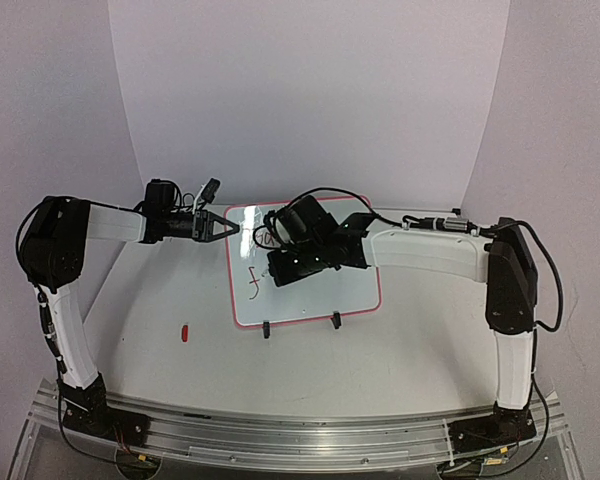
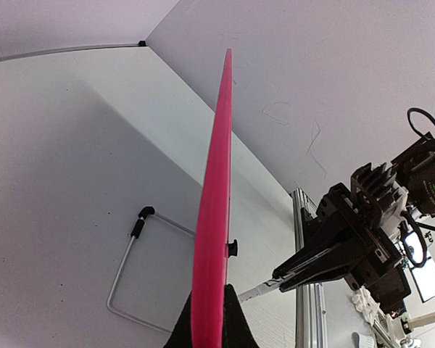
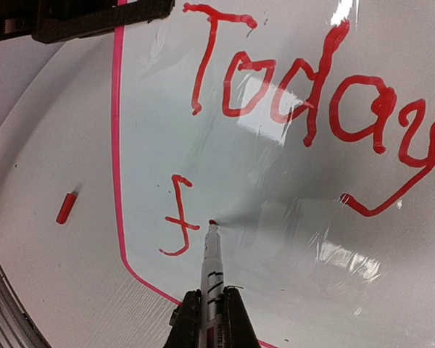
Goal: Write a sentence on the whiteboard
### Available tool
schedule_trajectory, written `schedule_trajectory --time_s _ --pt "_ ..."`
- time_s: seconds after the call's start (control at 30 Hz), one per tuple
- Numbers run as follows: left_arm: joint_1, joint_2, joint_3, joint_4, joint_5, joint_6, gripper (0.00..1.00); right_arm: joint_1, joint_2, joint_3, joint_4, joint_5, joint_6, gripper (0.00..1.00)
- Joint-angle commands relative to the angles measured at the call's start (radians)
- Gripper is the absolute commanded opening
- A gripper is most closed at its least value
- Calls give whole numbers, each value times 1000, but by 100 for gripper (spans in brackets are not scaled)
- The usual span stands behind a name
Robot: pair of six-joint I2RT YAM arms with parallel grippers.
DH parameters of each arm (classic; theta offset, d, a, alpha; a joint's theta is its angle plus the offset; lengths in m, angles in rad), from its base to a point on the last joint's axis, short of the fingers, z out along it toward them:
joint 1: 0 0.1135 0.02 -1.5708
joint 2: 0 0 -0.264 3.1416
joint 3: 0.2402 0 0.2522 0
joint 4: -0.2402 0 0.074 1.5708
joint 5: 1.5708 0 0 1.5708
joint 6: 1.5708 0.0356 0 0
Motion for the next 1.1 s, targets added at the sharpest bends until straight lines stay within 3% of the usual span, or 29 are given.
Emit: schedule_trajectory --time_s 0.0,0.5,1.07 --pt "-12 20 -20 11 -117 87 0 -7 15 25 -34 9 16 0" --pt "-12 21 -15 4 -120 92 0 -5 5 2 -93 -30 28 0" --pt "-12 21 -15 -2 -121 98 0 -8 18 63 -94 83 -1 0"
